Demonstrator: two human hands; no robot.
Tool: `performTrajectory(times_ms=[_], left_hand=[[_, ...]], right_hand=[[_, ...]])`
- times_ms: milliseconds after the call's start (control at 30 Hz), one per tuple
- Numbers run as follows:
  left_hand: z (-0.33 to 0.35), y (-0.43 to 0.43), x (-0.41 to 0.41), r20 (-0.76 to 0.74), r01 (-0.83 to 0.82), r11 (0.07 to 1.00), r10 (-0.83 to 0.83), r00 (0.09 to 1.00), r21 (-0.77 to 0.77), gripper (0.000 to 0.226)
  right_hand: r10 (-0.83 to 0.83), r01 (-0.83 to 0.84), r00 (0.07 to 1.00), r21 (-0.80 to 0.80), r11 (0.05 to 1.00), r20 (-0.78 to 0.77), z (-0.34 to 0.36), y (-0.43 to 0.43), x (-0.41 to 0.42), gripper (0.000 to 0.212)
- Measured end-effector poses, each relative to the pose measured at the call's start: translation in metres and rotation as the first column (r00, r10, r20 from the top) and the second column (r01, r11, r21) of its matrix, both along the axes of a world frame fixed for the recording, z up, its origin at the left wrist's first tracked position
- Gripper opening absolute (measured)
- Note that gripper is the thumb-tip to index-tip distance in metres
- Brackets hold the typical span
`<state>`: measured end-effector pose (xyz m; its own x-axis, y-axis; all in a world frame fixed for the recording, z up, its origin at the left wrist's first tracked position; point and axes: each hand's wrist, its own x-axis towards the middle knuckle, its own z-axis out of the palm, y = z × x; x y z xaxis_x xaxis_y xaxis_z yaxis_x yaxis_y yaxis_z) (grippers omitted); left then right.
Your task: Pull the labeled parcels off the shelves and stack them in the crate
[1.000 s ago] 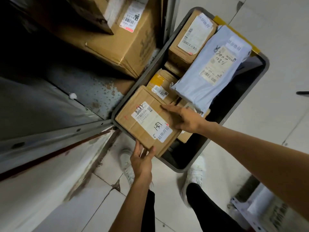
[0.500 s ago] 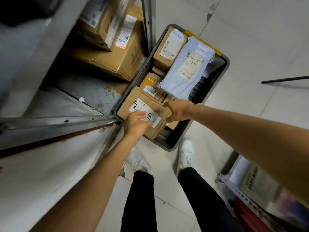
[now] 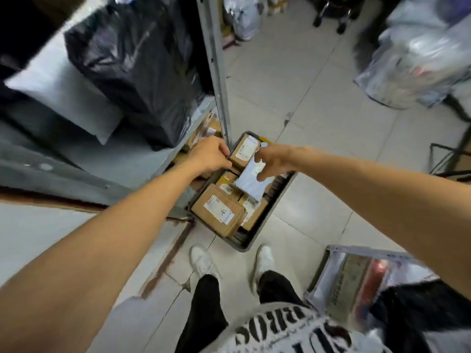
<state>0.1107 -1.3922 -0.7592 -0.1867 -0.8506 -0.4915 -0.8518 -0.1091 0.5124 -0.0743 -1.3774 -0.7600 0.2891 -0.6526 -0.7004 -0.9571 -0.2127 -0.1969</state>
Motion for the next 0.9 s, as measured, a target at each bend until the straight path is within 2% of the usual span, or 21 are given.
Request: performTrajectory(times_ms=[200, 367, 500, 633, 700, 833, 900], left_hand=[[0.096, 0.022, 0.013, -0.007, -0.089, 0.987, 0.089, 0.996, -0.132, 0.025], [0.116, 0.088, 0.053, -0.084, -0.320, 0.935, 0.310, 0.947, -0.154, 0.025], [0.133, 0.175, 0.101, -0.114, -0.481, 0.867, 0.468, 0.876, -0.133, 0.029], [0.152, 0.278, 0.165, -0.106, -0.680, 0.721, 0.672, 0.733, -0.133, 0.024], [0.162, 0.332, 0.194, -0.065, -0.761, 0.634, 0.761, 0.646, -0.135, 0.027], [0.193, 0.440, 0.246, -0.017, -0.915, 0.370, 0.926, 0.377, -0.159, 0.036], [0.208, 0.490, 0.266, -0.022, -0.945, 0.255, 0.964, 0.265, -0.204, 0.032]], right_hand=[[0.099, -0.096, 0.995, -0.145, 0.985, 0.012, 0.107, -0.004, 0.009, 0.056], [0.216, -0.206, 0.976, -0.192, 0.959, 0.032, 0.154, 0.022, 0.048, 0.054], [0.393, -0.371, 0.918, -0.228, 0.900, 0.057, 0.178, 0.071, 0.097, 0.047], [0.563, -0.540, 0.825, -0.221, 0.812, 0.049, 0.189, 0.132, 0.163, 0.049], [0.629, -0.603, 0.772, -0.205, 0.771, 0.095, 0.193, 0.165, 0.199, 0.050], [0.828, -0.801, 0.552, -0.210, 0.560, 0.101, 0.210, 0.234, 0.286, 0.057], [0.890, -0.855, 0.442, -0.251, 0.455, 0.108, 0.225, 0.272, 0.330, 0.057]])
